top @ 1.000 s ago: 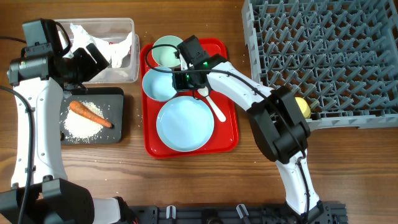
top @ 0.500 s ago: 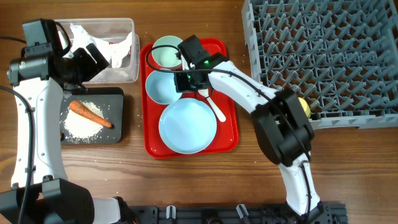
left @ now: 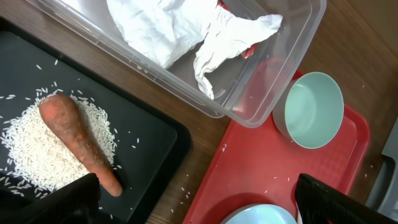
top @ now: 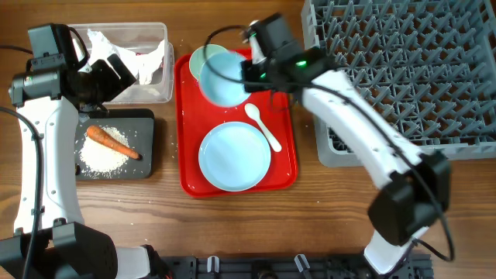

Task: Sort waste into correct bins and load items into the dishwasher rack
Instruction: 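Carry the light blue bowl into the dish rack and release it, then move the right gripper to the green bowl and grasp its rim, then carry the green bowl into the dish rack and release it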

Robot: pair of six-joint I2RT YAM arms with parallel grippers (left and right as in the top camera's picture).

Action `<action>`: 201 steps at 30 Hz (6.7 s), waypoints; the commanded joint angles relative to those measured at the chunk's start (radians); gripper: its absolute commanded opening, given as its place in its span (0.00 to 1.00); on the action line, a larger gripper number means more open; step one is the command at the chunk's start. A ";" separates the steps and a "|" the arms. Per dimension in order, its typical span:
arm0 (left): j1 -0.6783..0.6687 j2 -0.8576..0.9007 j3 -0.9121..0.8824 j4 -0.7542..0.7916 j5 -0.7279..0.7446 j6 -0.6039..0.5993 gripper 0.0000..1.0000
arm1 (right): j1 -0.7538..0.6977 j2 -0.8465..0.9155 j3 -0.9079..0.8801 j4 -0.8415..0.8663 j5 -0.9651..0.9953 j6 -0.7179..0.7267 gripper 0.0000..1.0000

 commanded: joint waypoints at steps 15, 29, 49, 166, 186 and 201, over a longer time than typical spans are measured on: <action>0.003 -0.004 0.011 0.000 0.001 -0.010 1.00 | -0.285 -0.070 0.032 0.029 0.435 -0.126 0.04; 0.003 -0.004 0.011 0.000 0.001 -0.010 1.00 | -0.338 0.039 0.031 0.389 0.907 -0.529 0.04; 0.003 -0.004 0.011 0.000 0.001 -0.009 1.00 | -0.338 0.293 0.031 0.658 0.991 -0.960 0.04; 0.003 -0.004 0.011 0.000 0.001 -0.010 1.00 | -0.018 0.486 0.049 0.541 -0.018 0.152 0.17; 0.003 -0.004 0.011 0.000 0.001 -0.010 1.00 | -0.143 0.060 0.050 0.094 0.298 0.045 0.04; 0.003 -0.004 0.011 0.000 0.001 -0.010 1.00 | -0.222 -0.177 0.047 -0.594 1.161 0.200 0.04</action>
